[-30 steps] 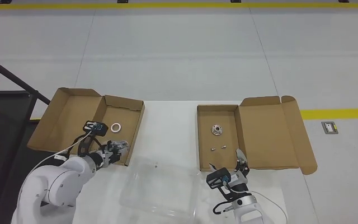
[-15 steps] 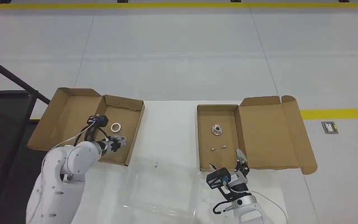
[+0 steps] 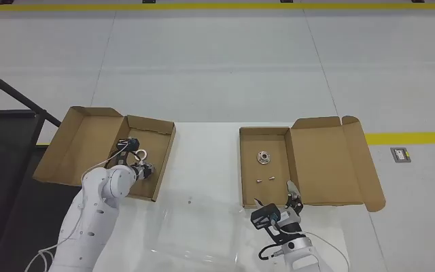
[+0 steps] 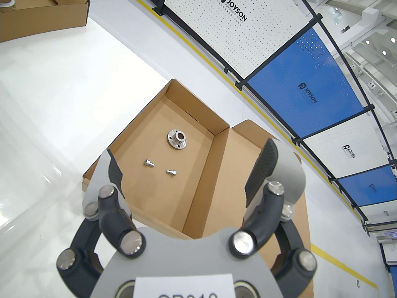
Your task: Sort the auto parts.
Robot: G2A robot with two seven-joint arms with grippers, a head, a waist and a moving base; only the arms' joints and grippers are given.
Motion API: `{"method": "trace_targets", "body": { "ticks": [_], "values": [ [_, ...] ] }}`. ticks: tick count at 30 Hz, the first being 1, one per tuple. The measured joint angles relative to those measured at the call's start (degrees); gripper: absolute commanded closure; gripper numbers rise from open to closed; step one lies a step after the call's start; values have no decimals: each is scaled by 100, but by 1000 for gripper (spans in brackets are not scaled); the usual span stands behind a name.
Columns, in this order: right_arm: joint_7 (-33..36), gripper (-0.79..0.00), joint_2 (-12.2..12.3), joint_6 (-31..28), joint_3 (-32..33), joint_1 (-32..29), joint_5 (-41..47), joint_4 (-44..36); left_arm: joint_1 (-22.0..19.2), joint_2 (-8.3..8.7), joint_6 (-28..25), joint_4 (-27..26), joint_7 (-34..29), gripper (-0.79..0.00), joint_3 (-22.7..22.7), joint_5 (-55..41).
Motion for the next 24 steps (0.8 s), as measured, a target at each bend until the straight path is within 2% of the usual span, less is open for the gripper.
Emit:
{"method": "trace_targets", "body": {
  "ticks": [2, 4, 5, 6, 9, 15, 20, 24],
  "values": [
    [0, -785, 0, 0, 0, 0, 0, 0, -51, -10, 2, 81, 4, -379, 37, -6],
    [0, -785, 0, 0, 0, 0, 0, 0, -90, -17, -1, 135, -3, -576, 54, -31],
    [0, -785, 0, 0, 0, 0, 0, 0, -102, -18, -7, 141, -12, -708, 55, -45],
    [0, -785, 0, 0, 0, 0, 0, 0, -108, -18, -15, 133, -22, -785, 50, -63],
    [0, -785, 0, 0, 0, 0, 0, 0, -65, -6, -46, -24, -57, -785, 6, -101],
    [0, -785, 0, 0, 0, 0, 0, 0, 304, 65, -32, -811, -169, -785, -231, -52],
    [0, -785, 0, 0, 0, 0, 0, 0, 868, 147, -89, -1782, -222, -785, -602, -132],
    [0, -785, 0, 0, 0, 0, 0, 0, 1414, 206, -354, -2686, -318, -785, -1025, -634]
  ]
}}
